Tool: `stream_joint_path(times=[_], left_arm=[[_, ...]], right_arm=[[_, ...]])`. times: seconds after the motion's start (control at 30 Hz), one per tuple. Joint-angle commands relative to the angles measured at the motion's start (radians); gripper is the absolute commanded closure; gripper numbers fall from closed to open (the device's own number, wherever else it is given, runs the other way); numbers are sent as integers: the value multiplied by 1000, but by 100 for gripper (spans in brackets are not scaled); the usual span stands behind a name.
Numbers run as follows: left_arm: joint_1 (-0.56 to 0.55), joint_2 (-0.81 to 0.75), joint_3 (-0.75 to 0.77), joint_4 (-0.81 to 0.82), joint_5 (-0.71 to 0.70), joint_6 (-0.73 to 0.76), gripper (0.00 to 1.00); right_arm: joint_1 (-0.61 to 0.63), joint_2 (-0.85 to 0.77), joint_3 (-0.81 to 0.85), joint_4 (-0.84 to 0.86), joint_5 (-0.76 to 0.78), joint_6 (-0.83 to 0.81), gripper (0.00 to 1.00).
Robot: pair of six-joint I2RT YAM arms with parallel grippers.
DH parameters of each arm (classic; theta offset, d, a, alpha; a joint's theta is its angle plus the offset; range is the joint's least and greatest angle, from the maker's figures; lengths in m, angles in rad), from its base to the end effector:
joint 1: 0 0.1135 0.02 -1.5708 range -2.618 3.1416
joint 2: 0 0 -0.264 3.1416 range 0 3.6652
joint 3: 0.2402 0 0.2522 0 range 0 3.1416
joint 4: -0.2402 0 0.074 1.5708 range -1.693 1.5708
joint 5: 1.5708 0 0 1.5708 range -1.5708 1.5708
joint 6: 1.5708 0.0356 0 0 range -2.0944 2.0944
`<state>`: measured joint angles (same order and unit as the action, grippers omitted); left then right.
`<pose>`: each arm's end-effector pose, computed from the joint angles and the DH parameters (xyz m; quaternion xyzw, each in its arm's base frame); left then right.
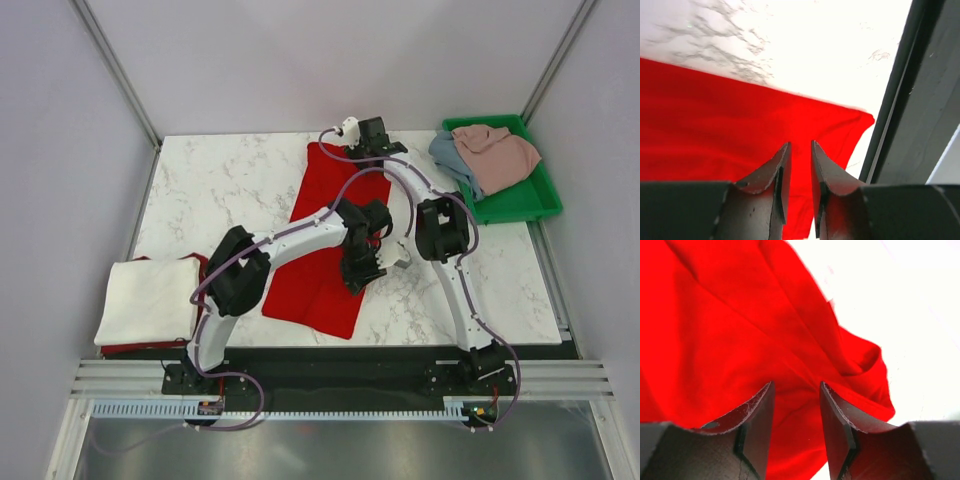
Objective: Fold and stack the t-shirts
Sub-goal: Fold the tshirt
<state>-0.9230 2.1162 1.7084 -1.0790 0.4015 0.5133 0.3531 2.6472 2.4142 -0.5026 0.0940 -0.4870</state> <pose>0.2391 -0.3390 0.1907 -0.6505 -0.7317 0.2034 0.0002 0.5507 0.1994 0.1671 -0.3549 0.8415 -0.0700 0.4013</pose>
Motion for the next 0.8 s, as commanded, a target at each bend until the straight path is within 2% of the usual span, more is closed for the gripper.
stream_joint_path(times=[0.0,0.07,0.13,0.27,0.4,0.5,0.6,0.77], left_arm=[[10,-99,120,-68,19,-61,70],[12,-140,94,-70,-1,-47,70],[13,-189,16,-26,-26,-36,70],[39,-232,-157,103,-95,-18,70],[55,-251,-329,240,-121,-2,70],[61,-236,-392,301,-116,-4,70],[59,-210,-429,340,-101,-18,70],[61,-167,-466,389,-89,-50,70]], right_arm=[[-11,-183,-67,163,-7,77,50],[-20,-313,-197,246,-11,94,50],[-32,-378,-292,271,-20,122,49],[-49,-478,-411,224,-117,168,50],[-65,-480,-466,109,-239,235,53],[-71,-457,-504,46,-312,283,55],[-72,-429,-530,-2,-361,309,55],[-72,-374,-543,-20,-352,289,56]])
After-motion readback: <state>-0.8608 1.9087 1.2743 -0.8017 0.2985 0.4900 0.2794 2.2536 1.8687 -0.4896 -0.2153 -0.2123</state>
